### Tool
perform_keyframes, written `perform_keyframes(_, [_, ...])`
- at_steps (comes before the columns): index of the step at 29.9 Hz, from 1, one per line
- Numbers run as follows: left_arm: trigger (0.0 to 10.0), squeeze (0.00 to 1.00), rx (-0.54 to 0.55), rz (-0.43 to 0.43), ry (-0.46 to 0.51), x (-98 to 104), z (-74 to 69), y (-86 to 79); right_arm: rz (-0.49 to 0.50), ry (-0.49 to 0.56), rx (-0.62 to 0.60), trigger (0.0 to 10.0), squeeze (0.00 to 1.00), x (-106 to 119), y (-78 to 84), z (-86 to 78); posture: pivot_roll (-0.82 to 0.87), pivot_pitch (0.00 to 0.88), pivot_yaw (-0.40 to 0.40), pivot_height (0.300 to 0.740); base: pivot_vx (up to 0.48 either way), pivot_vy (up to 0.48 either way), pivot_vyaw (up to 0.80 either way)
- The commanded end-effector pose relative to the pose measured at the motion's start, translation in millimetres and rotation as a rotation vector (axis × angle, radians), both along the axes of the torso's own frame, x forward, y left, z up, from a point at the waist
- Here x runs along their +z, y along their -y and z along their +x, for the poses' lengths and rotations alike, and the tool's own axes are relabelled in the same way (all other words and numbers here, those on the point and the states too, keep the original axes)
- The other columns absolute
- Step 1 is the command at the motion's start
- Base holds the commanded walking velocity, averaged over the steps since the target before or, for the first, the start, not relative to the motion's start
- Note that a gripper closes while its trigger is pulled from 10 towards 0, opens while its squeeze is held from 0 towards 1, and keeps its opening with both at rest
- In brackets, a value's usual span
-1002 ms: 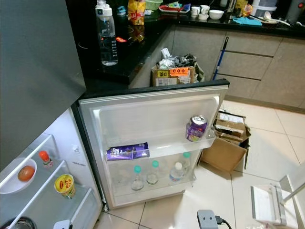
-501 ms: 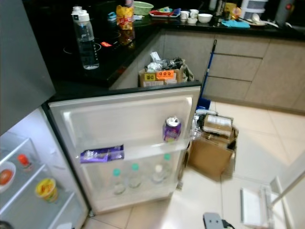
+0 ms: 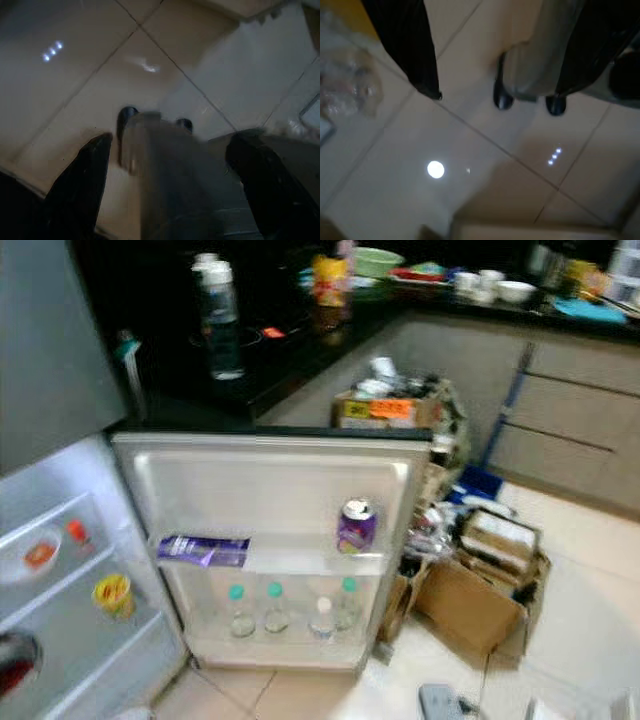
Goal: Restocking fridge
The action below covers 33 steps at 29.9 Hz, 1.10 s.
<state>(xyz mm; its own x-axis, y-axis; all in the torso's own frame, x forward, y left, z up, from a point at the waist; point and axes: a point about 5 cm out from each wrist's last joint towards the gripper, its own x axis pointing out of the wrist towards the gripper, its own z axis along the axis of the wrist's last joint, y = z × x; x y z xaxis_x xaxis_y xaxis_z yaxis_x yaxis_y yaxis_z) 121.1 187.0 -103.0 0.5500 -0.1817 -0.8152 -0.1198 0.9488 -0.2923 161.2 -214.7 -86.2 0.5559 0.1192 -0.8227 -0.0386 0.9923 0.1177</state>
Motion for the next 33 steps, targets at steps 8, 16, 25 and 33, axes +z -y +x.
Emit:
perform_keyframes(8, [10.0, 0.0, -0.008, 0.004, -0.005, 0.0, 0.7, 0.1, -0.004, -0.02, -0.002, 10.0, 0.0, -1.1, 4.5, -4.7, -0.06, 0.0, -0.018, 0.74, 0.0, -0.45, 0.77])
perform_keyframes(16, [10.0, 0.0, -0.008, 0.001, -0.007, -0.3, 0.4, 1.2, -0.001, -0.019, 0.0, 10.0, 0.0, -0.6, 5.2, -4.0, -0.06, 0.0, -0.022, 0.74, 0.0, -0.45, 0.77])
perform_keyframes(25, [10.0, 0.0, -0.009, 0.0, -0.009, -0.5, -0.2, 1.8, -0.016, -0.011, -0.029, 10.0, 0.0, -0.2, 6.0, -2.3, -0.06, 0.0, -0.022, 0.74, 0.0, -0.45, 0.33])
perform_keyframes(33, [10.0, 0.0, -0.016, 0.008, -0.018, -1.2, -1.9, 1.6, -0.028, -0.017, -0.033, 10.0, 0.0, -0.1, 9.1, -3.4, -0.06, 0.0, -0.024, 0.74, 0.0, -0.31, 0.0])
